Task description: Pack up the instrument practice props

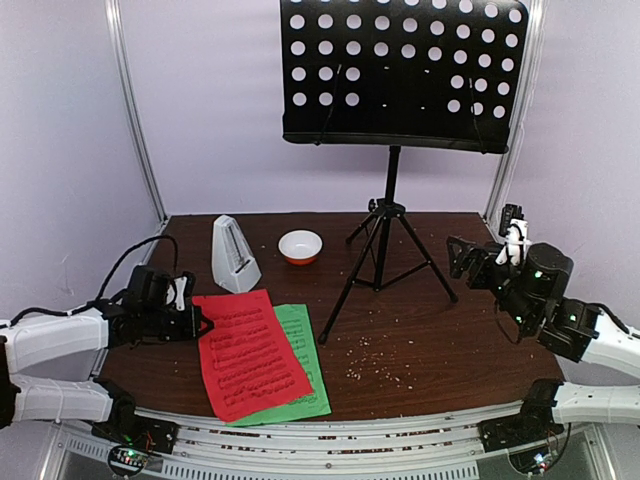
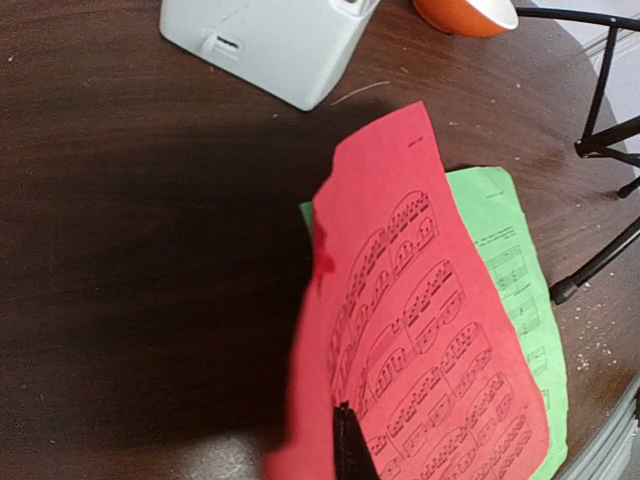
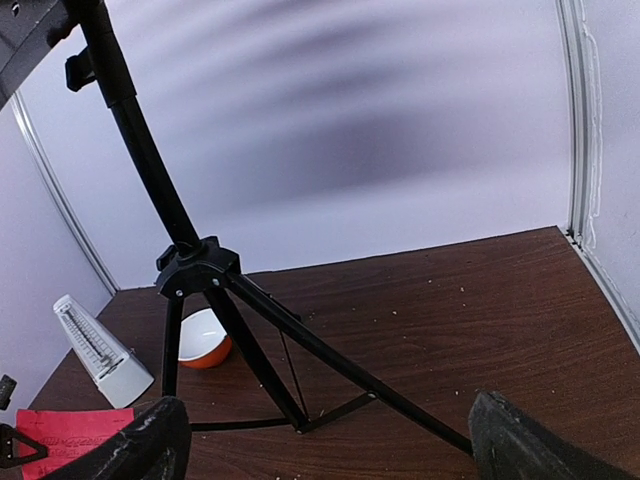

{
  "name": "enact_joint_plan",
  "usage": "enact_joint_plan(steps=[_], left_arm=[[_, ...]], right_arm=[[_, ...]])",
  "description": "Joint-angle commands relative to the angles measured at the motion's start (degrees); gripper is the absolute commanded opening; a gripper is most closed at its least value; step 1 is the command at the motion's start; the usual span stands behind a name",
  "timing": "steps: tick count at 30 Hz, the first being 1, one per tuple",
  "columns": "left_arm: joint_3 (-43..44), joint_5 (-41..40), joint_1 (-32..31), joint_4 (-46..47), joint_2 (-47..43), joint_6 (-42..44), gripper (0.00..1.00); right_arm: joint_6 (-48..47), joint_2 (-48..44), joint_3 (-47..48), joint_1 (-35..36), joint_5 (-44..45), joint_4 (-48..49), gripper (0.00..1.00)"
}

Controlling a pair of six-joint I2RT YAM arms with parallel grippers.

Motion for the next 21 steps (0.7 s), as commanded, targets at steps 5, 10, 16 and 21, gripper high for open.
enact_joint_plan(steps=[5,10,16,21], left_arm=[[2.3,-9.2,0.3,-2.6,1.0,4.5,0.23],[5.4,-19.2,0.4,-3.9,-10.1,4.7,0.64],[11.2,-25.5,0.4,-2.0,-19.1,11.0,0.82],[12.7,-14.5,0.2,7.3,-17.6,12.5,0.73]], right_arm=[[0.9,1.0,-0.8,-0.4,3.2,0.0,1.00],[1.3,0.6,-0.1,-0.4,4.4,-0.7,1.00],[2.1,-0.5,-0.1,-0.6,5.3,-0.5,1.00],[6.2,1.7,-0.2,-1.9,4.3,-0.6,1.00]])
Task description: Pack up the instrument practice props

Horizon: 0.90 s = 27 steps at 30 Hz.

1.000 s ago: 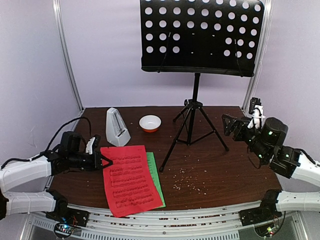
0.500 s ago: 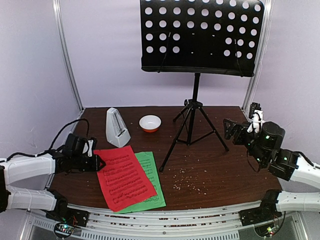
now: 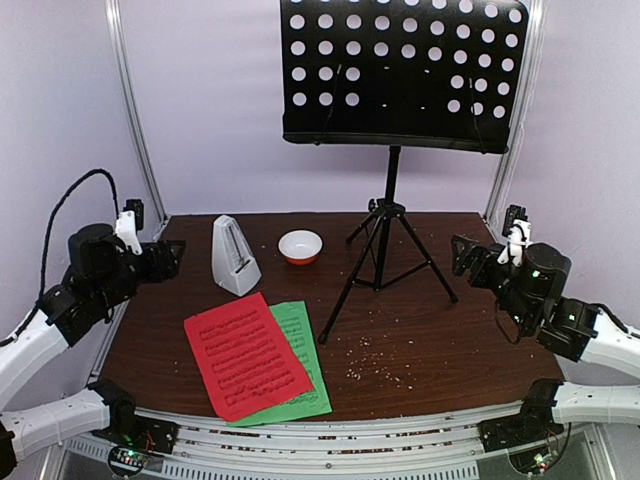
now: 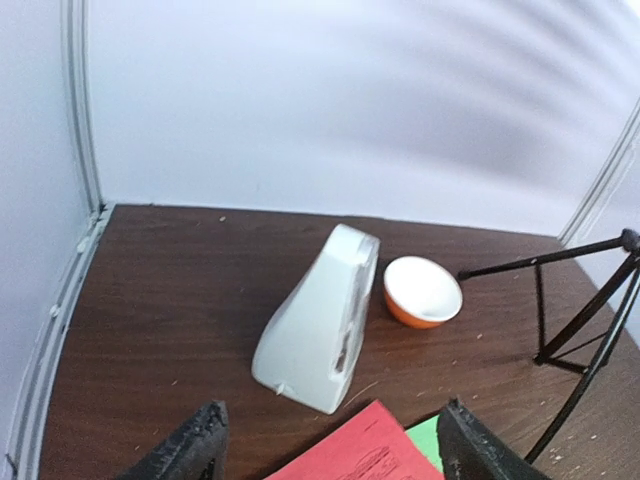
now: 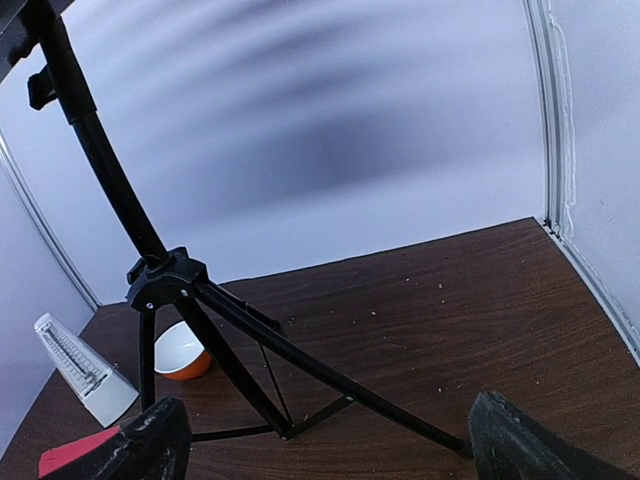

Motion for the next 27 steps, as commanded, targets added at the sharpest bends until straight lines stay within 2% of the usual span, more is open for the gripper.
enact_joint_plan(steps=[1,3,6,9,11,15,18,20,22,27], left_arm=[[-2.0,8.2,-0.2,12.9,-0.6,1.2,0.72],[-5.3,9.2,-3.0,20.4,-1.4,-1.6,0.72],[-6.1,7.6,-9.7,25.8,2.7,-2.8,0.72],[-3.3,3.6,-19.0,29.5,9.9,1.5,0.73],[0.1,3.3,-22.9,31.0,15.7,3.9,0.73],[5.1,12.6,-24.5,40.3,27.9,2.6,0.74],[10.1,20.9,-24.5,45.5,36.8,0.8,0.74],[16.2,26.0,-24.6,45.2,42.8,0.7,0.74],[21.7,29.8,-24.5,43.5,48.2,0.3,0.74],[32.4,33.5,-24.3,38.9,58.7,0.5,0.74]], right_arm=[[5.5,1.7,-0.1,-2.5,-0.7,-0.3,1.00],[8.6,2.2,-0.2,-5.3,-5.4,-0.9,1.00],[13.1,2.9,-1.1,-11.0,-11.6,-1.7,1.00],[15.7,4.2,-1.5,-16.7,-17.9,-3.0,1.00],[15.8,5.7,-1.2,-20.7,-24.0,-3.1,1.00],[12.9,9.9,0.4,-29.2,-31.3,-3.2,1.00],[8.5,11.5,-0.9,-34.4,-37.4,1.9,1.00],[6.4,11.6,-3.3,-38.1,-48.2,10.5,1.00],[5.9,11.9,-5.8,-41.1,-54.9,17.4,1.00],[9.1,14.4,-10.1,-44.7,-61.8,28.5,1.00]])
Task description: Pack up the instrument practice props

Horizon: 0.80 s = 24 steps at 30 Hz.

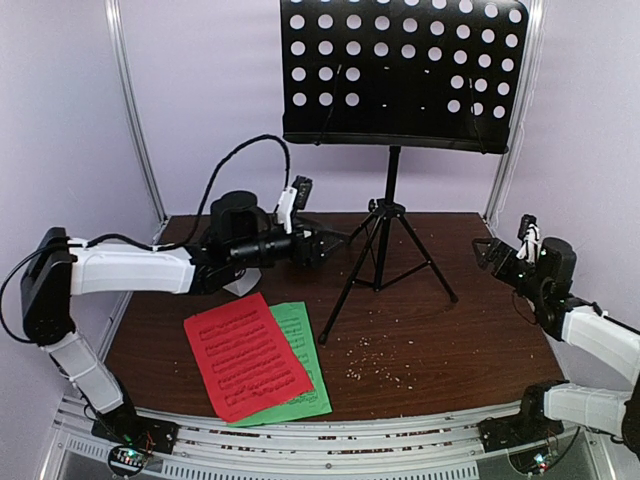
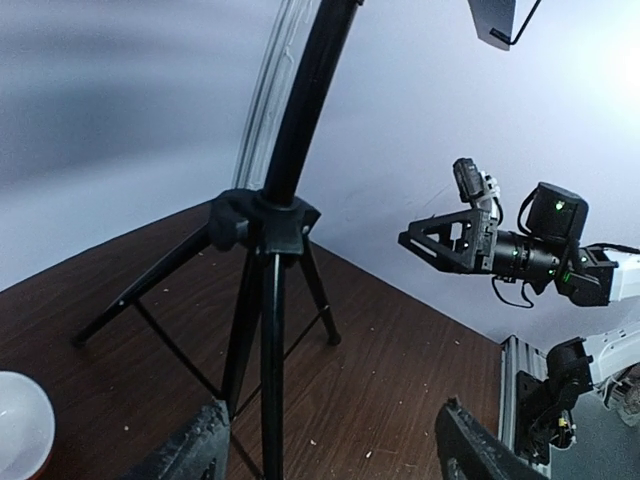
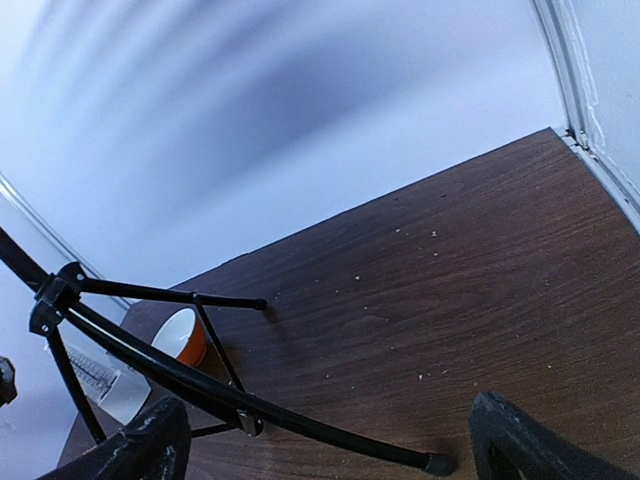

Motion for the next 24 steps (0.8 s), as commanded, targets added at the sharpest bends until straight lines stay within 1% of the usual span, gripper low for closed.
enact_joint_plan(steps=[1,3,5,7,10,14,16,20,23,24], left_arm=[[9.0,7.5,0.4,-1.7,8.3,0.4,0.74],[15.0,10.8,1.0,-5.7,13.0,1.0,0.74],[18.8,12.6,2.0,-7.3,16.7,0.6,0.74],[20.5,14.4,3.1,-6.0,19.0,-0.3,0.74],[23.7,16.8,4.3,-6.4,22.6,-0.8,0.73],[26.7,21.4,4.7,-4.0,25.4,-1.0,0.68],[28.1,24.0,4.7,-3.6,26.7,-0.9,0.64],[31.2,26.4,4.7,-5.7,29.3,0.3,0.48],[32.6,27.6,4.7,-6.2,30.4,0.4,0.39],[33.1,28.1,4.7,-6.3,30.9,0.4,0.35]], right_arm=[[2.8,1.7,-4.1,-1.8,-12.4,15.9,1.00],[4.3,1.5,-6.4,-1.8,-15.2,20.8,1.00],[4.9,0.6,-7.9,-1.8,-16.5,23.3,1.00],[4.7,-1.3,-8.5,-1.8,-16.4,22.7,1.00],[3.1,-4.4,-8.2,-1.8,-15.4,19.2,1.00],[1.6,-8.0,-8.3,-1.8,-14.5,16.6,1.00],[1.0,-8.6,-8.3,-1.8,-14.2,15.7,1.00],[1.5,-8.9,-7.8,-1.8,-15.0,15.1,1.00],[1.9,-9.2,-7.4,-1.8,-16.2,14.7,1.00],[1.9,-9.4,-7.4,-1.8,-16.3,14.7,1.00]])
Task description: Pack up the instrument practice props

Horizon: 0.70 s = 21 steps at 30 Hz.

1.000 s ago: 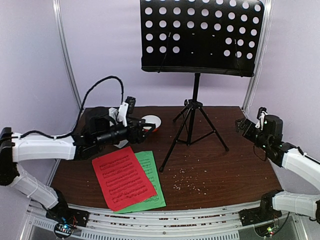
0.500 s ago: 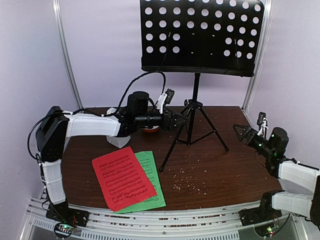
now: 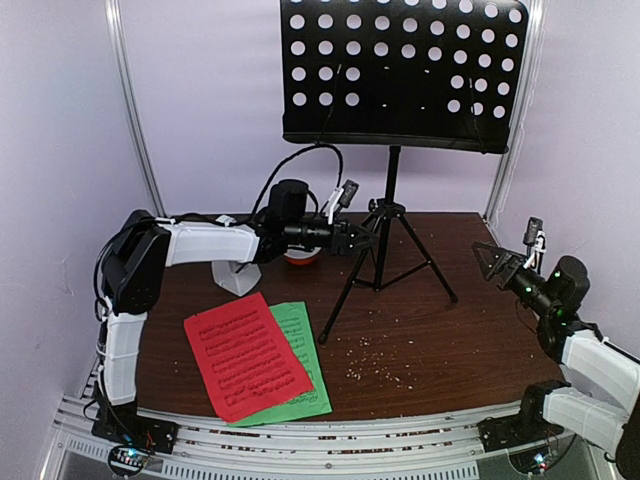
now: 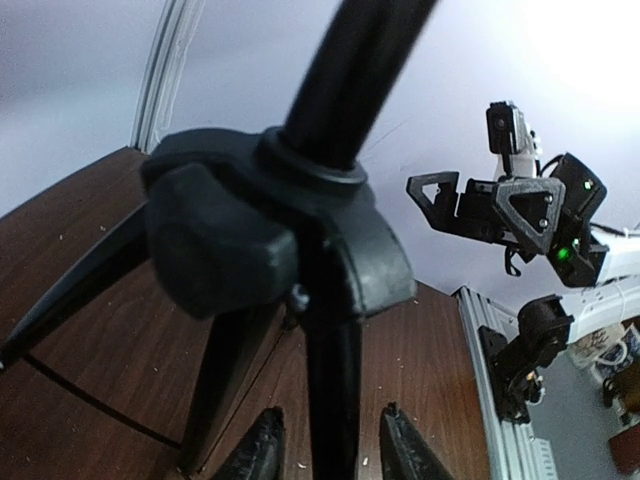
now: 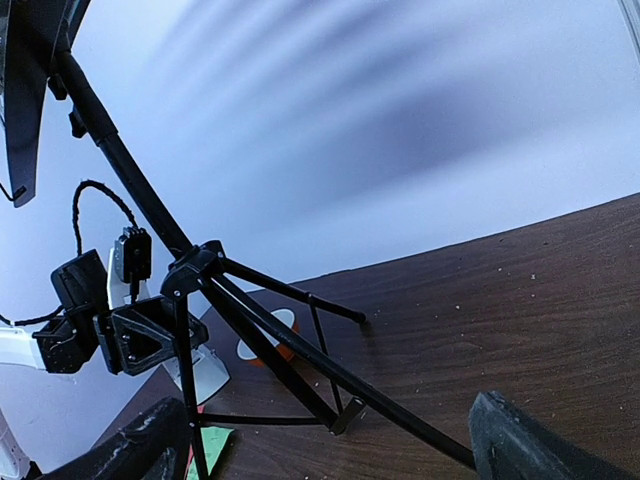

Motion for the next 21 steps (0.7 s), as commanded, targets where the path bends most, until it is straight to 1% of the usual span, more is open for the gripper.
enact_joint_plan(steps=[1,4,7,10,14,18,21], left_arm=[[3.0,4.4,-0.1,1.1,2.1,0.7,0.31],[4.0,5.4,-0.1,1.2,3.0,0.2,0.17],[4.6,4.9,0.0,0.1,3.3,1.2,0.10],[4.4,4.3,-0.1,-0.1,3.1,1.6,0.00],[1.4,1.3,-0.1,1.4,0.6,2.4,0.00],[-5.1,-6.0,-0.1,4.5,-4.0,3.1,0.00],[-10.0,-11.3,-0.6,7.5,-7.8,2.0,0.00]], right_arm=[[0.0,-1.3,1.1,-0.4,-1.8,-0.6,1.00],[0.4,-2.3,1.0,-0.4,-1.8,-0.8,1.00],[0.8,-3.8,1.0,-0.3,-2.6,-1.2,1.00],[0.5,-5.5,1.1,-0.3,-2.9,-2.7,1.00],[0.0,-7.7,1.1,-0.4,-2.3,-4.3,1.00],[-0.5,-9.8,2.1,-0.3,-0.8,-8.0,1.00],[0.3,-11.0,2.5,-0.3,0.3,-10.1,1.00]])
